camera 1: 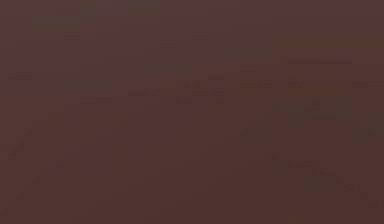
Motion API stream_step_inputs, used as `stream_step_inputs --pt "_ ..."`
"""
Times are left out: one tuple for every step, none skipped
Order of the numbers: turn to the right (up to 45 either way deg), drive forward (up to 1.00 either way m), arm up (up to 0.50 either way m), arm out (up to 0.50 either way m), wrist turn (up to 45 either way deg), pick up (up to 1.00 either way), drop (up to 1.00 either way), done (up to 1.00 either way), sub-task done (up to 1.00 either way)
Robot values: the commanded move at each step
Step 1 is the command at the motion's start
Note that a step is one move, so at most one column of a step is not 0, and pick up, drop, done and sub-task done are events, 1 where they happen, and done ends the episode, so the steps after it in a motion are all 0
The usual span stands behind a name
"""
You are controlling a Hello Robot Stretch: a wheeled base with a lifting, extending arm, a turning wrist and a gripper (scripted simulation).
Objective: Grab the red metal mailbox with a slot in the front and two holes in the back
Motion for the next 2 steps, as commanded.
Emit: stream_step_inputs --pt "0.0 0.0 0.0 0.0 0.0 1.0 0.0 0.0 0.0" --pt "0.0 0.0 0.1 0.0 0.0 0.0 0.0 0.0 0.0"
